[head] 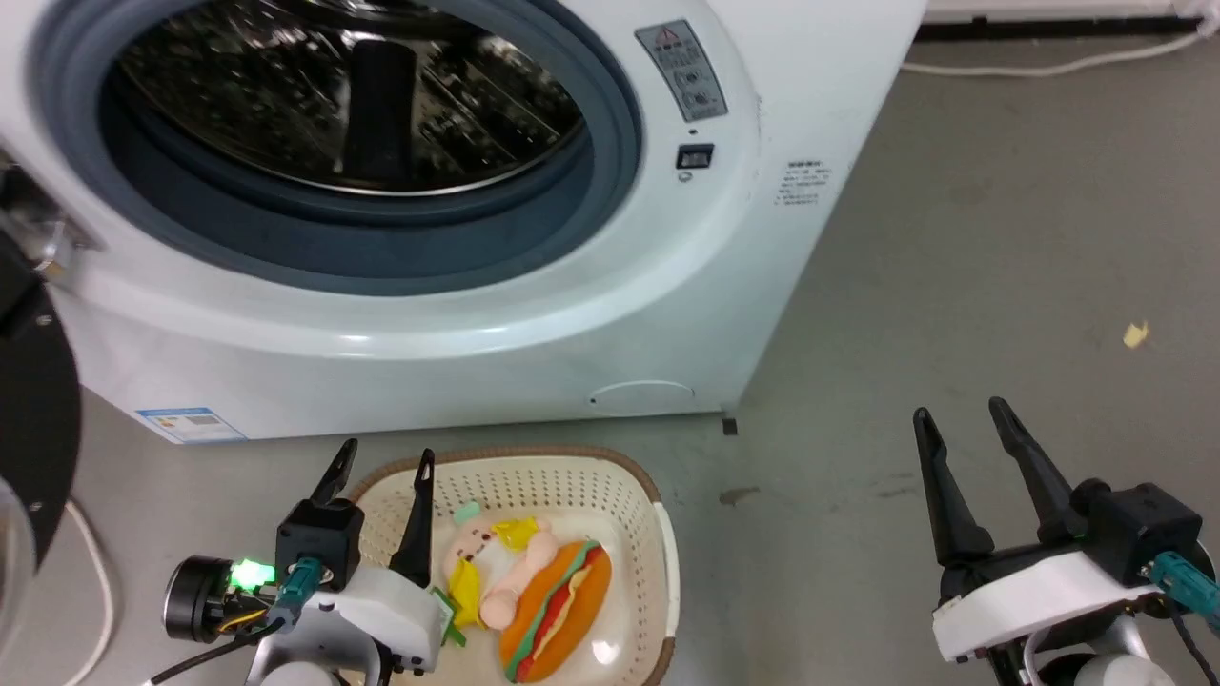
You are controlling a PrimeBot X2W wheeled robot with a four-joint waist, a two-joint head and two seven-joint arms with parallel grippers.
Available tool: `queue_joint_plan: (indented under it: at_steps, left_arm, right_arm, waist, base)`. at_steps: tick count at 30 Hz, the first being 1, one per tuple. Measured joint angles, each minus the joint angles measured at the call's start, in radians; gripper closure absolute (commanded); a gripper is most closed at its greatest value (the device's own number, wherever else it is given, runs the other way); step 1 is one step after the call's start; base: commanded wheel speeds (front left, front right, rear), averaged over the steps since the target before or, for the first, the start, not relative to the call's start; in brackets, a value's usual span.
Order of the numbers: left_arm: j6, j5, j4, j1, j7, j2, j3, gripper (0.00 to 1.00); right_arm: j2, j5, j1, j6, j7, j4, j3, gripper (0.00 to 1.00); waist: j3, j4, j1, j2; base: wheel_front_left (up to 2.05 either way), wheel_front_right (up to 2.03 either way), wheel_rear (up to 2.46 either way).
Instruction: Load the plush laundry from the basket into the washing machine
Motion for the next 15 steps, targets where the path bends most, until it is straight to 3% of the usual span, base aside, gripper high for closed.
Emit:
queue_joint_plan:
  at_steps: [15]
  left_arm:
    - [-0.028,-0.005,0.207,-0.105,0.041,0.058,-0.055,0.0]
  right_arm:
    - [0.0,0.057,-0.037,0.0,-0.033,-0.021,0.034,0.0]
  waist:
    - [0.137,-0.069,0.0,0.0]
  base:
    - [0.0,0.0,0.0]
